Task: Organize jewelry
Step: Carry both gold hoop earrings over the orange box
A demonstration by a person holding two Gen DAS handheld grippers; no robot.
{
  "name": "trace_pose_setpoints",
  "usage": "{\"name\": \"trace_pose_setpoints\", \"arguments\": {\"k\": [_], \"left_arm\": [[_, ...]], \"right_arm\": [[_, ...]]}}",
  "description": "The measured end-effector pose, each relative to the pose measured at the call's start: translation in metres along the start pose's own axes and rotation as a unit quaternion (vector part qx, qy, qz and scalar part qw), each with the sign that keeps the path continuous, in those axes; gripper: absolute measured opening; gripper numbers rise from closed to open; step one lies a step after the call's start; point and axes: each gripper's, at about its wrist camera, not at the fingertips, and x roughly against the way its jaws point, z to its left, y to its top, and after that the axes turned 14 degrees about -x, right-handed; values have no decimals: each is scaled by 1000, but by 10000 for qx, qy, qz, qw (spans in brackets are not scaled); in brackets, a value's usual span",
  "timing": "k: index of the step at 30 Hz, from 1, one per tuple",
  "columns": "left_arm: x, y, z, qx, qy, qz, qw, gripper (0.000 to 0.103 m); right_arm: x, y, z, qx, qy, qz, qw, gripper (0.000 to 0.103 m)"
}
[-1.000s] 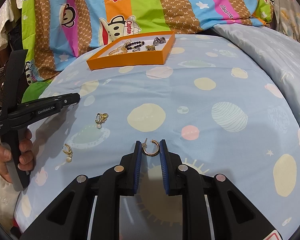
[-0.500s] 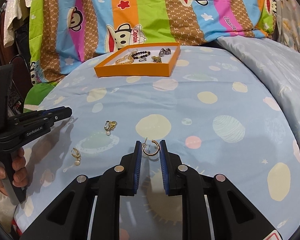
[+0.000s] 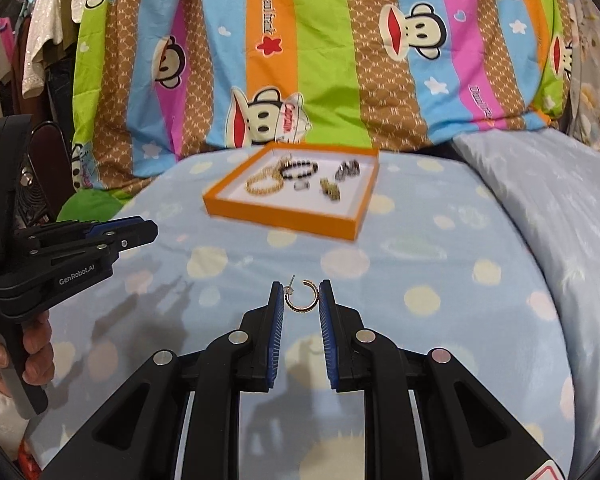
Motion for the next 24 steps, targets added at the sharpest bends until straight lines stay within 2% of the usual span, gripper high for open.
{"name": "trace_pose_setpoints", "arguments": {"k": [10,13,18,24], "left_arm": [[-34,78,23,61,457,-343,9983,17],[-54,93,28,163,396,-319,9986,17],[-93,98,30,331,362,-168,9987,16],[-131,81,34,562,204,67,9982,16]], "right_arm": [[-38,87,16,-166,186,-227,9994,17],[-58,104,21,-195,167,-211,9994,17],[-103,115,20,-332,37,-99,9994,17],[-144,101,4,-520,-106,141,9985,17]]}}
